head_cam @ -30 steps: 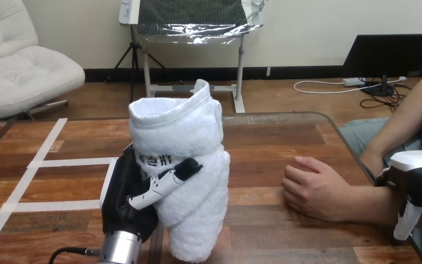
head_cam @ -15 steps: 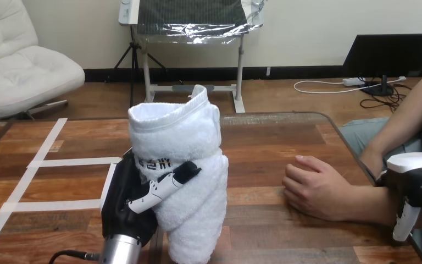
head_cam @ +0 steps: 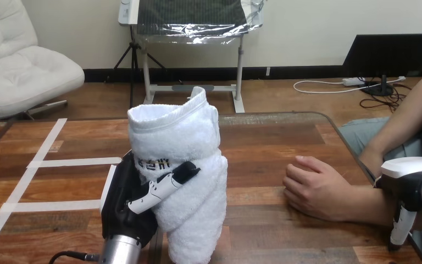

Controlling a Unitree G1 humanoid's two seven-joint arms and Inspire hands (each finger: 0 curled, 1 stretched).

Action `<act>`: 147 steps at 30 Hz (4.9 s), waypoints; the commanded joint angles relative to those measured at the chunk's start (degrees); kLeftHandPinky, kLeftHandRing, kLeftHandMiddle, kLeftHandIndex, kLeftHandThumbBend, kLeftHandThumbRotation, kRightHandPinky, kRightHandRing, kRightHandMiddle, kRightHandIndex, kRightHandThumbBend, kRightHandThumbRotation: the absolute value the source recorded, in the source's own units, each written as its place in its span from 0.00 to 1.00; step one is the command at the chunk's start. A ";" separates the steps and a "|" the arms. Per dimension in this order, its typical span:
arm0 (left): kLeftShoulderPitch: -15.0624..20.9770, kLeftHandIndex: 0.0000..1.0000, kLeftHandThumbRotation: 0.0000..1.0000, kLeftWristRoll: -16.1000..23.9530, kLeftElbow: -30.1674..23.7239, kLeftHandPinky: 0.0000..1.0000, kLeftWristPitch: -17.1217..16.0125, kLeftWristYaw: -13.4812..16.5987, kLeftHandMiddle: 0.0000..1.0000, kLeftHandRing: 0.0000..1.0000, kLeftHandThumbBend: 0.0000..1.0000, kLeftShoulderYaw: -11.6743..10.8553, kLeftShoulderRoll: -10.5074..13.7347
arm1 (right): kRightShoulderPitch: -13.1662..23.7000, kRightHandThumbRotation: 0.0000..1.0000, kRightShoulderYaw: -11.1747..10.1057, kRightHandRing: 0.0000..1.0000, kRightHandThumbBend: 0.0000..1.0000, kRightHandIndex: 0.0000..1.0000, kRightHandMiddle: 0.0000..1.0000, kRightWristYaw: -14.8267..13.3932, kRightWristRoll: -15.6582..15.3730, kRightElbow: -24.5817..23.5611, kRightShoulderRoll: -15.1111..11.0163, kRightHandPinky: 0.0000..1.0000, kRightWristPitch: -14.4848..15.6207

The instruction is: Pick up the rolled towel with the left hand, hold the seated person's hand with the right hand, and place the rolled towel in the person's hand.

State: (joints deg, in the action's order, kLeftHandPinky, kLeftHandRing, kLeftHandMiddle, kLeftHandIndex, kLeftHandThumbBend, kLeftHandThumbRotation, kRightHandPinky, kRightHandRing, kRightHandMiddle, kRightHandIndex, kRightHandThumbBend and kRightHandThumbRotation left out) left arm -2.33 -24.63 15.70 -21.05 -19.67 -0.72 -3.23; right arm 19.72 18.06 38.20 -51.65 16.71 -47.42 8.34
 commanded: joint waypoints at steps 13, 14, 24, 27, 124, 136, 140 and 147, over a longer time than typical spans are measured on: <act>3.59 0.48 0.09 -0.56 -2.29 0.35 0.77 0.11 0.44 0.39 0.90 -0.62 -2.15 | 1.35 0.01 -1.87 0.51 0.76 0.61 0.59 -7.86 6.38 2.05 0.97 0.40 -2.95; 3.67 0.48 0.09 -0.58 -2.18 0.35 0.84 0.10 0.44 0.39 0.90 -0.67 -2.13 | 1.31 0.00 -1.87 0.51 0.76 0.60 0.59 -8.11 6.62 2.08 0.93 0.39 -2.97; 4.59 0.48 0.08 -0.22 -1.31 0.35 2.43 0.61 0.44 0.39 0.92 -1.07 -1.70 | 0.13 0.00 -2.55 0.56 0.75 0.51 0.61 -11.49 8.61 1.19 0.37 0.43 -3.44; 4.82 0.47 0.08 0.12 -1.28 0.34 3.44 1.17 0.44 0.39 0.92 -1.14 -1.51 | -0.22 0.00 -2.92 0.57 0.75 0.50 0.62 -12.33 9.21 0.93 0.43 0.44 -2.95; 47.65 0.49 0.03 6.01 41.62 0.36 22.75 2.37 0.46 0.39 0.86 -5.71 -9.47 | -11.86 0.00 -18.57 0.32 0.84 0.49 0.41 -16.50 15.09 -31.91 0.01 0.25 7.20; 49.15 0.47 0.04 6.90 41.44 0.35 22.87 3.48 0.43 0.38 0.86 -4.64 -13.03 | -11.79 0.00 -18.16 0.35 0.82 0.49 0.44 -16.70 15.09 -31.40 0.11 0.28 7.12; 48.89 0.47 0.03 6.70 40.93 0.35 22.55 3.37 0.42 0.37 0.86 -4.23 -14.32 | -11.85 0.00 -17.98 0.37 0.81 0.49 0.46 -16.65 14.95 -31.37 0.17 0.30 7.28; 47.77 0.46 0.03 6.64 39.91 0.34 22.07 3.26 0.42 0.37 0.84 -3.14 -15.71 | -12.04 0.00 -17.88 0.38 0.81 0.49 0.47 -17.02 14.94 -31.05 0.30 0.31 7.10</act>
State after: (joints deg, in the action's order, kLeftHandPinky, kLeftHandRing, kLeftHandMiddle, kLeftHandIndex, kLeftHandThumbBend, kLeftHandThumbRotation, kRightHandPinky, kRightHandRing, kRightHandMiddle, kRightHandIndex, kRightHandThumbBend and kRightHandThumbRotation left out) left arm 34.63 -17.69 57.87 3.44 -15.97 -5.31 -7.33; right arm 4.45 3.51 22.52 -36.51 -11.01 -47.32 14.94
